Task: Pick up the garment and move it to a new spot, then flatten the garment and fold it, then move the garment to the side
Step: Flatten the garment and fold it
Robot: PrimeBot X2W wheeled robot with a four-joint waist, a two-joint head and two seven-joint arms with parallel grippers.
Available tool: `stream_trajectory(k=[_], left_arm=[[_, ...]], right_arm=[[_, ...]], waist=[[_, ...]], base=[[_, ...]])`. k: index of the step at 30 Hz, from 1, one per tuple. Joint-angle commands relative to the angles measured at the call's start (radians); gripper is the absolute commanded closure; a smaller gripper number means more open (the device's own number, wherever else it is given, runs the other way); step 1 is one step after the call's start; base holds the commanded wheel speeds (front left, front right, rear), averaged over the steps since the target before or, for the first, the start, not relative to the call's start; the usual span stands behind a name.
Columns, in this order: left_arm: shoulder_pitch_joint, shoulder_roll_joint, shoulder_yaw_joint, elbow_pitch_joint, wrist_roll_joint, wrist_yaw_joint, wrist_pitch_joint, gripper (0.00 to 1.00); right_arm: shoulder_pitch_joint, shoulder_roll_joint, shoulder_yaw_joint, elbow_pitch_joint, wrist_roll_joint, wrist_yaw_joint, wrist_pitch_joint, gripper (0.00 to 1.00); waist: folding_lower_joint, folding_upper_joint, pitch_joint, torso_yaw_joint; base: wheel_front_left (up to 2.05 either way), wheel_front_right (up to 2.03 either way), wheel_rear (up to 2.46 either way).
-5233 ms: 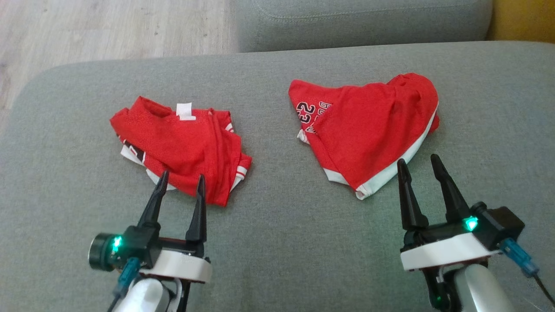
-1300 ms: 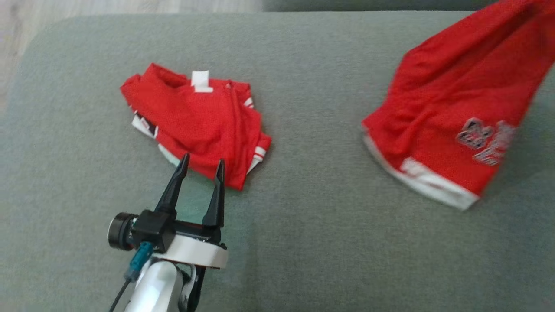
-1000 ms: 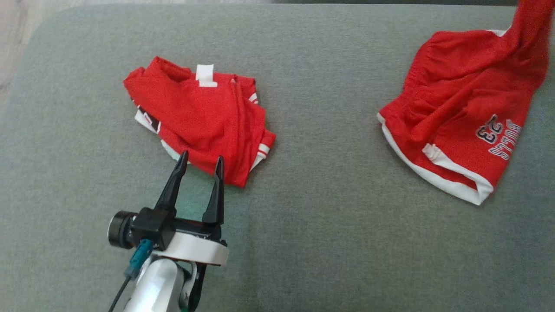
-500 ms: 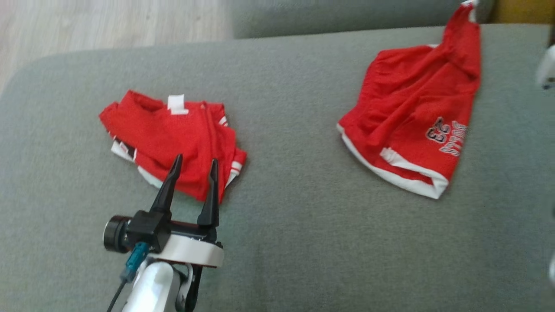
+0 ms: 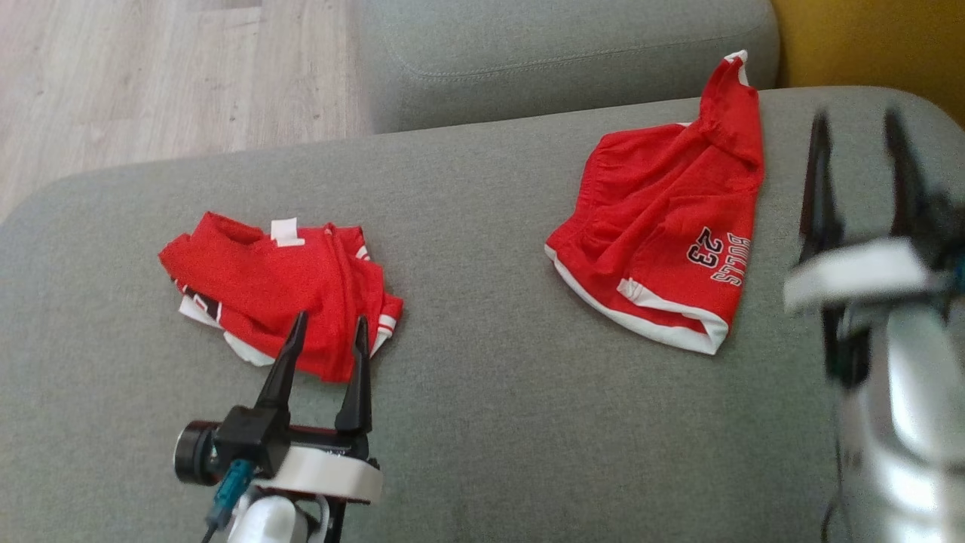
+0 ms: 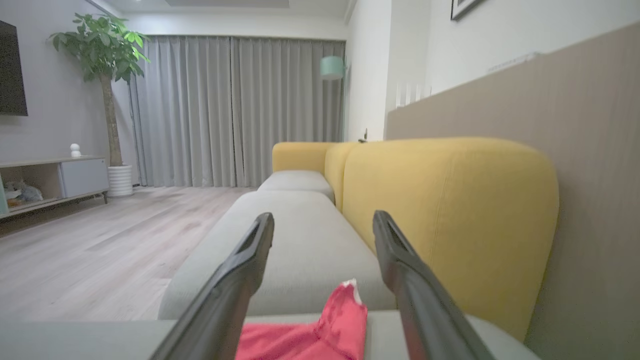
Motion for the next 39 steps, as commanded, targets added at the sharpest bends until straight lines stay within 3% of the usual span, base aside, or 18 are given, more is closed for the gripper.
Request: stream_trajectory(k=[1, 5, 11, 29, 39], left_arm=[[-0.022, 0.001, 0.041, -0.036, 0.005, 0.004, -0.010, 0.00], [-0.014, 0.001, 0.037, -0.043, 0.003, 0.005, -0.010, 0.00], [-0.025, 0.001, 0.033, -0.044, 0.002, 0.002, -0.010, 0.00], [-0.087, 0.001, -0.004, -0.026, -0.003, -0.009, -0.010, 0.00], [-0.107, 0.001, -0.004, -0.019, -0.002, -0.010, -0.010, 0.00]], right_arm=[[0.018, 0.013, 0.033, -0.054, 0.020, -0.001, -0.010, 0.00], [0.254, 0.016, 0.114, -0.138, 0.192, -0.001, -0.010, 0.00], [0.358, 0.016, 0.169, -0.117, 0.210, -0.001, -0.010, 0.00], [0.145, 0.016, 0.190, 0.127, -0.035, -0.001, 0.110, 0.00], [0.069, 0.016, 0.159, 0.271, -0.084, -0.001, 0.080, 0.00]], waist=[[0.0003, -0.0001, -0.004, -0.003], [0.0003, -0.0001, 0.003, 0.001], [0.0003, -0.0001, 0.031, 0.006], [0.0003, -0.0001, 0.146, 0.109], [0.0003, -0.0001, 0.173, 0.141]], base=[[0.00, 0.00, 0.00], [0.00, 0.00, 0.00], [0.00, 0.00, 0.00], [0.00, 0.00, 0.00], [0.00, 0.00, 0.00]])
